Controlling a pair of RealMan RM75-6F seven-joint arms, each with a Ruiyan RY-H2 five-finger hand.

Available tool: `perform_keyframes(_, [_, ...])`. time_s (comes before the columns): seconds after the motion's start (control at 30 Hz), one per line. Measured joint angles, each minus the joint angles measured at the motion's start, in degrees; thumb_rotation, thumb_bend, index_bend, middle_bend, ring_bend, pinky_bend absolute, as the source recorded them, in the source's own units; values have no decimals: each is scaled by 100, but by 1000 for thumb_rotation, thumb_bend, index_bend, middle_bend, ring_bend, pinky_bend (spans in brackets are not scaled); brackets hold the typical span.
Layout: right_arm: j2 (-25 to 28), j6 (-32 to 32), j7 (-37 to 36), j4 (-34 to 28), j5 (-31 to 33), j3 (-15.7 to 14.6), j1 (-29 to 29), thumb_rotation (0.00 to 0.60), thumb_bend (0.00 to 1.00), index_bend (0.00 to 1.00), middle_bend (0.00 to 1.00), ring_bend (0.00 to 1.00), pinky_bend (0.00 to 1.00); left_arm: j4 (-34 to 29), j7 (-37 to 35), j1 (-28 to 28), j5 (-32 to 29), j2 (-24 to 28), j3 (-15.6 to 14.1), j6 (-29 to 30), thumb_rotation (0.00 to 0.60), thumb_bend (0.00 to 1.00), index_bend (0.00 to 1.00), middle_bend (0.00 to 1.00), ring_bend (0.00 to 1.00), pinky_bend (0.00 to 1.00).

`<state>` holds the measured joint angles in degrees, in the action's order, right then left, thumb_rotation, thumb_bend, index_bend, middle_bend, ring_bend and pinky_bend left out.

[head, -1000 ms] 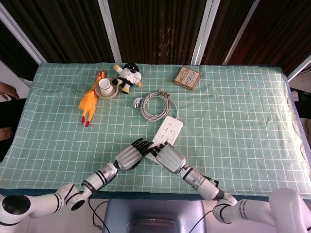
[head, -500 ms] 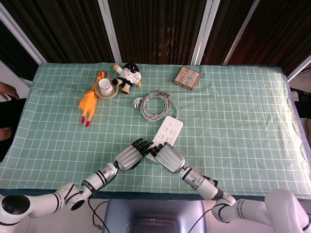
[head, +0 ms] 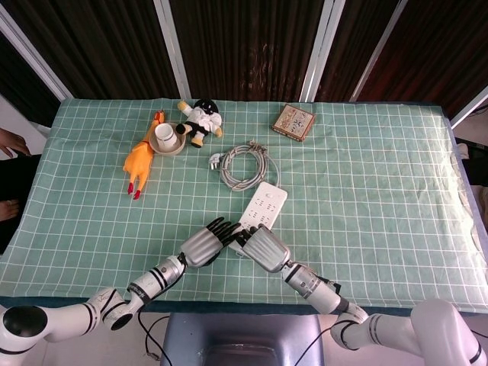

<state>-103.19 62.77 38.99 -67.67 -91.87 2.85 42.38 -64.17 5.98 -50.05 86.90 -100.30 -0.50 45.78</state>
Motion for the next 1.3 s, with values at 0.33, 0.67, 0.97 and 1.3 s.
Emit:
perform_keyframes(0.33, [67, -86, 99, -198, 125, 55, -34, 600, 311, 958, 704, 668, 869, -9, 95, -2, 5, -9, -11, -4, 600, 677, 0, 0, 0, 0])
perform_keyframes(0.67, [277, -234, 247, -492, 204, 61, -26, 600, 371, 958, 705, 668, 870, 21, 245, -8, 12, -61, -28, -21, 600, 678, 0, 0, 0, 0])
perform_keyframes(0.97, [328, -343, 272, -659, 356, 156, 1, 600, 373, 958, 705, 669, 870, 31, 404, -4, 15, -131, -30, -2, 600, 677, 0, 0, 0, 0])
perform_keyframes(1.3, [409, -95, 131, -745, 240, 83, -104, 600, 373, 967, 711, 680, 881, 1, 455, 5, 11, -111, -29, 12, 600, 676, 0, 0, 0, 0])
